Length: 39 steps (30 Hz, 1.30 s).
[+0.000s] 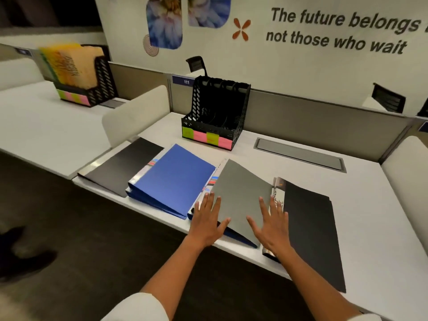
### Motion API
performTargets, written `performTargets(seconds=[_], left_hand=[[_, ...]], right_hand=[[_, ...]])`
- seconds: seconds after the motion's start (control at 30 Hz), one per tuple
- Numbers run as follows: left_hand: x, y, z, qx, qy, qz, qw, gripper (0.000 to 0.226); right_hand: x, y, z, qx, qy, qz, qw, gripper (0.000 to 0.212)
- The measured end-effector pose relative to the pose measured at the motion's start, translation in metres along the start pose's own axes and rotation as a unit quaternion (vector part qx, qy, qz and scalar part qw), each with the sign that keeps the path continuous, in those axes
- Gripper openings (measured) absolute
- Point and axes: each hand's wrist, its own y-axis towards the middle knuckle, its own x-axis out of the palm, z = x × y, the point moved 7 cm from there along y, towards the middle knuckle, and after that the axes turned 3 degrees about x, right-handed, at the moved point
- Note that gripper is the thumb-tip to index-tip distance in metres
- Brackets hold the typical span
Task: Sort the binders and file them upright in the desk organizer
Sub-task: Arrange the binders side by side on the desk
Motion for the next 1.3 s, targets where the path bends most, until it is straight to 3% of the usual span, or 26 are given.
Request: performTargets(seconds=[0.33, 0.6, 0.93, 1.3], left_hand=[[-0.048, -0.036, -0.143, -0.134, 0.001, 0.044, 0.990, 0.079], [-0.078, -0.018, -0.254, -0.194, 0.011, 0.066, 0.979, 0.077], [-0.129, 0.046, -0.389, -0.234, 0.011, 0.047, 0.971, 0.077], [-0.133, 0.088, -0.483, -0.273, -0.028, 0.020, 0.961, 0.075]], right_hand=[[0.033, 0.039, -0.158, -0.112, 0.030, -0.028, 0.993, 0.081], [0.078, 0.099, -0.279, -0.175, 0.039, -0.049, 0.982, 0.083], [0.125, 0.205, -0.397, -0.188, 0.071, -0.074, 0.977, 0.088], [0.159, 0.252, -0.479, -0.187, 0.060, -0.087, 0.977, 0.087]])
